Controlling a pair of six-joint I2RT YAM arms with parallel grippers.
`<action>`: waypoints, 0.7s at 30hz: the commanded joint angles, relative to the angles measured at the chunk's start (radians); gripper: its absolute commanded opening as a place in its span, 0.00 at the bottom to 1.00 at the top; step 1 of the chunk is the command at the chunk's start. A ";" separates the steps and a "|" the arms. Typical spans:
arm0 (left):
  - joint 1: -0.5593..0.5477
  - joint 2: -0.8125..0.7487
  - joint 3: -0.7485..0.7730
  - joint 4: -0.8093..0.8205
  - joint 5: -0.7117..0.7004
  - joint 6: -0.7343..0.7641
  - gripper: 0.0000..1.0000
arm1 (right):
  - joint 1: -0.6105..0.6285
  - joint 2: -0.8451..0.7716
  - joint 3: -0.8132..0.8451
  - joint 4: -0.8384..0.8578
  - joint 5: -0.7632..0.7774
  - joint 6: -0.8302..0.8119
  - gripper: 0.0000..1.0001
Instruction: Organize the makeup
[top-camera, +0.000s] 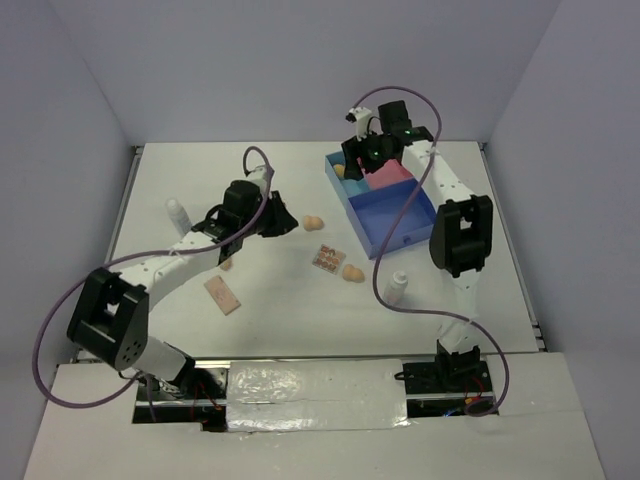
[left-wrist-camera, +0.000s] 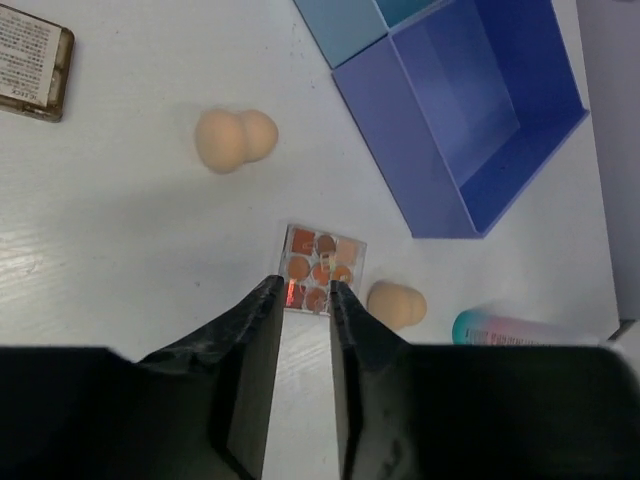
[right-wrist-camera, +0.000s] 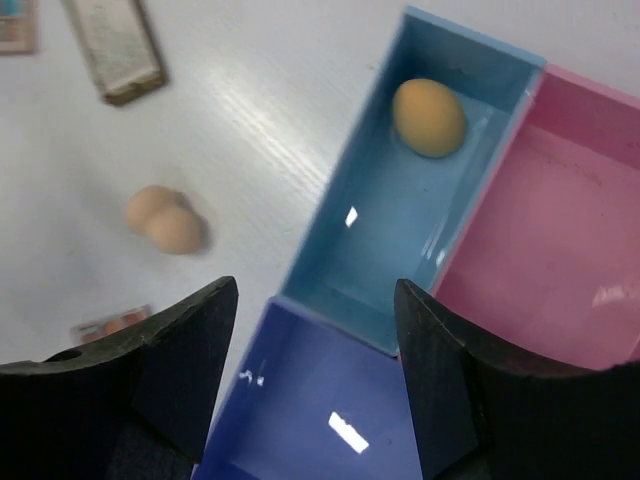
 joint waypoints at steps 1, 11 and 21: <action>-0.005 0.077 0.117 -0.028 -0.029 -0.053 0.40 | -0.025 -0.204 -0.070 0.017 -0.217 -0.107 0.71; -0.013 0.458 0.470 -0.383 -0.137 -0.112 0.68 | -0.035 -0.646 -0.641 0.217 -0.482 -0.279 0.81; -0.014 0.654 0.677 -0.426 -0.160 -0.057 0.60 | -0.042 -0.763 -0.739 0.173 -0.484 -0.285 0.82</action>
